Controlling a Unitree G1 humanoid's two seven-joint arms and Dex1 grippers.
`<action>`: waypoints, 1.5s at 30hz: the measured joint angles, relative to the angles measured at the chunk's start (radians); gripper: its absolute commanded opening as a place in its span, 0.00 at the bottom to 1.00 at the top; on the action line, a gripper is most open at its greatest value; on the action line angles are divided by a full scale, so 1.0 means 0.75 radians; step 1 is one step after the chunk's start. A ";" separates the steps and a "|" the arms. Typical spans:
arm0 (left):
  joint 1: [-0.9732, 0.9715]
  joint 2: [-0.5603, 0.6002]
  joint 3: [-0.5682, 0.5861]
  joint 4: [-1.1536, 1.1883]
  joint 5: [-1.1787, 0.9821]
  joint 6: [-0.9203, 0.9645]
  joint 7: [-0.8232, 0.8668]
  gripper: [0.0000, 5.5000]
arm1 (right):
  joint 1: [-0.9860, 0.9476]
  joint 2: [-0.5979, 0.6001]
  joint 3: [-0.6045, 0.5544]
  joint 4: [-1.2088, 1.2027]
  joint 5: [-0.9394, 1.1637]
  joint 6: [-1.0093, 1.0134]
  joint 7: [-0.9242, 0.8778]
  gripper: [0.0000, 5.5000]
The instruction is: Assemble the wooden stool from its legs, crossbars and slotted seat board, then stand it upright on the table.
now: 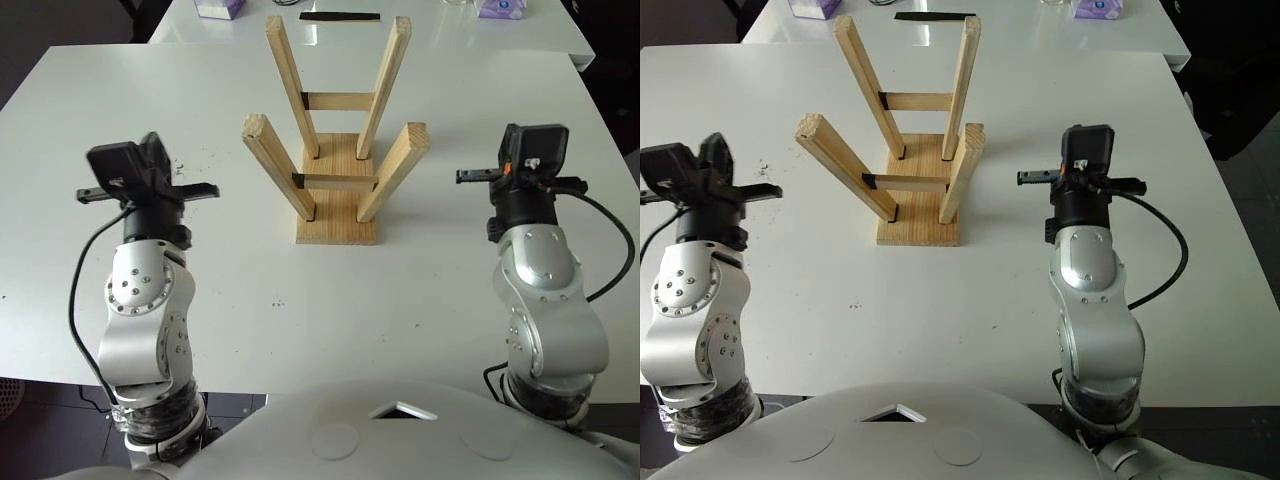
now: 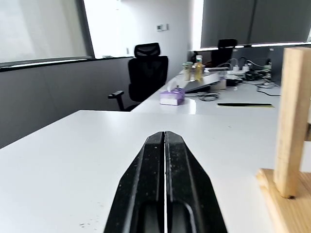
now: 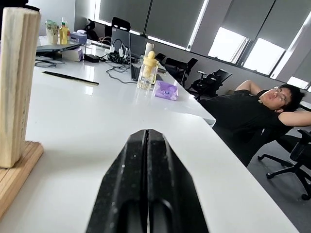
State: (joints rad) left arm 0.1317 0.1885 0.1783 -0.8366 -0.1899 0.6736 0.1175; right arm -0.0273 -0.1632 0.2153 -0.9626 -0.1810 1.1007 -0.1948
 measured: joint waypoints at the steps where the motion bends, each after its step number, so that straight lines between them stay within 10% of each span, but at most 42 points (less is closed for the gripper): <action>1: 0.005 0.000 -0.022 -0.006 -0.004 0.016 -0.011 0.00 | 0.005 0.001 0.023 -0.005 -0.010 0.014 0.001 0.00; 5: -0.078 -0.004 -0.340 0.022 -0.040 0.073 -0.162 0.00 | -0.103 0.055 0.342 0.061 0.005 0.018 0.083 0.00; 17: -0.105 -0.016 -0.453 0.087 0.120 0.085 -0.135 0.00 | -0.199 -0.189 0.351 0.222 -0.073 -0.085 0.296 0.00; 23: 0.001 0.068 -0.080 0.062 -0.128 0.098 -0.343 0.00 | -0.109 -0.271 -0.035 0.259 0.148 -0.342 0.532 0.00; 29: -0.412 0.197 0.435 0.299 -0.722 0.230 -0.445 0.00 | -0.612 -0.260 -0.469 0.676 0.589 -0.429 0.807 0.00; 36: -1.008 0.229 0.346 0.542 -1.221 0.389 -0.466 0.00 | -0.966 -0.213 -0.601 0.792 1.182 -0.325 1.112 0.00; 45: -0.877 0.273 0.274 0.580 -1.284 0.436 -0.467 0.00 | -0.838 -0.227 -0.417 0.888 1.116 -0.396 1.108 0.00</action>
State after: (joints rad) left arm -0.5262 0.3930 0.3837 -0.4016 -1.1526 1.0003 -0.2330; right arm -0.6561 -0.3332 -0.0974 -0.2969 0.6563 0.8036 0.6365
